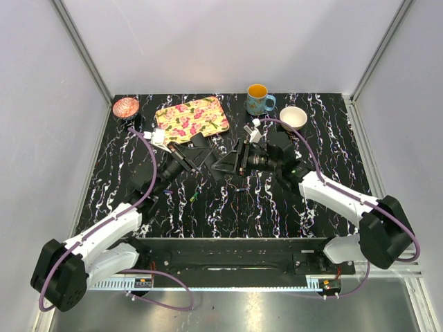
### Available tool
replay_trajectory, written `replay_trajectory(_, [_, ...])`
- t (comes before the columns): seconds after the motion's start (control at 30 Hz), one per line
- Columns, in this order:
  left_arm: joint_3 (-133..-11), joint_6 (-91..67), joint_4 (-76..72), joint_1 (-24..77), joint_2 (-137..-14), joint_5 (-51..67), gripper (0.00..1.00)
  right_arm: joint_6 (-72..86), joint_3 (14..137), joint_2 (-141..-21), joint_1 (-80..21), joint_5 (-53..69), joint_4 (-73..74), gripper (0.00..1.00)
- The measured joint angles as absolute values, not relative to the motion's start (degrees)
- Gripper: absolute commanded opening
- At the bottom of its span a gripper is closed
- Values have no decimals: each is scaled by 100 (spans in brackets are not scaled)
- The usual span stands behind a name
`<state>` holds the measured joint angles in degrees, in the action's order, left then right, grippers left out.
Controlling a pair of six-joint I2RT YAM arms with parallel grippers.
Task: Load the batteries into the remote control
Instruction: Remove the battery cover from the remote control.
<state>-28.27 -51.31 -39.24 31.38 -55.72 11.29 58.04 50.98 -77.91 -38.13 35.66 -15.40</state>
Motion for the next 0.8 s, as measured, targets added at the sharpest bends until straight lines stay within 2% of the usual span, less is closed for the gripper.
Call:
replay_trajectory(0.13, [-2827, -5135, -3957, 3140, -5557, 1129, 0, 5907, 5098, -7863, -3813, 3568, -1649, 46])
replay_trajectory(0.4, [-2827, -5157, -3955, 3140, -5478, 1114, 0, 6034, 5092, -7935, -3813, 3726, -1914, 36])
replay_trajectory(0.63, [-2836, -5148, -3898, 3140, -5474, 1116, 0, 6036, 5011, -7935, -3813, 3726, -2021, 23])
replay_trajectory(0.8, [-2838, -5140, -3892, 3142, -5476, 1116, 0, 6049, 4967, -7935, -3813, 3728, -2108, 24])
